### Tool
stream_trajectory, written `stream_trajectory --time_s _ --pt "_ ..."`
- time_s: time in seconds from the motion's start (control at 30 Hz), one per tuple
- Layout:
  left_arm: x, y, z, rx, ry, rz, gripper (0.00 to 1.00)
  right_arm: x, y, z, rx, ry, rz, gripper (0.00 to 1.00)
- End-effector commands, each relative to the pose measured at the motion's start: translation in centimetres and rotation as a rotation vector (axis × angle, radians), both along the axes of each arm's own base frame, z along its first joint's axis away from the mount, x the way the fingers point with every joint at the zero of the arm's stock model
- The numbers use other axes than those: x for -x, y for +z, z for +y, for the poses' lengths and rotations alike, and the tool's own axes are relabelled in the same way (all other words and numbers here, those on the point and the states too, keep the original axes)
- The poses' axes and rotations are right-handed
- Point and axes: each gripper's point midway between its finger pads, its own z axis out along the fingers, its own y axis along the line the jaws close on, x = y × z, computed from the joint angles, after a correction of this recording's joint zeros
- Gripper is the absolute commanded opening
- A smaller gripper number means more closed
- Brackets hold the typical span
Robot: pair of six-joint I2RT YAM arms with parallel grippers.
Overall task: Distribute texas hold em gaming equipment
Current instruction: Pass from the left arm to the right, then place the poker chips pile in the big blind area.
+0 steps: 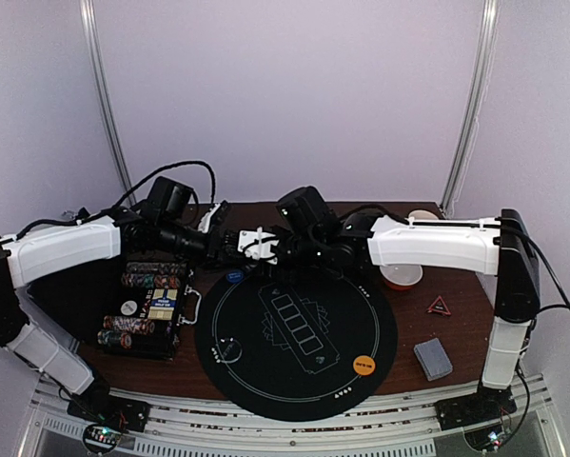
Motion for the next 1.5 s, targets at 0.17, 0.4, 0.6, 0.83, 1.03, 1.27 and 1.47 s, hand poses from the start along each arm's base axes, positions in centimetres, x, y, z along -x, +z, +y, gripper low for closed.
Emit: stream_trajectory --time_s 0.17,0.4,0.6,0.83,1.03,1.27,1.47 --pt "-2.9 1.3 2.9 -0.178 0.137 -0.157 0.98 1.6 -4.2 -9.3 0.131 -0.322 0.388 0.0" --pt "-4.4 -0.1 6.4 -0.325 0.259 -0.182 0.98 5.5 -12.0 -21.1 0.315 -0.702 0.676 0.0" --pt "-4.9 -0.2 8.2 -0.415 0.31 -0.219 0.98 5.4 -15.3 -26.5 0.344 -0.927 0.703 0.0" --pt "-4.6 0.0 9.1 -0.447 0.323 -0.237 0.98 5.8 -17.4 -27.5 0.367 -1.003 0.75 0.0" --pt "-4.8 -0.1 9.1 -0.454 0.319 -0.241 0.98 5.6 -16.8 -28.1 0.356 -1.049 0.722 0.0" --pt "-4.9 0.2 9.2 -0.456 0.32 -0.253 0.98 6.5 -16.7 -28.0 0.351 -1.114 0.755 0.02" --pt "-4.9 -0.1 9.0 -0.461 0.304 -0.255 0.98 7.6 -16.3 -27.7 0.321 -1.14 0.79 0.02"
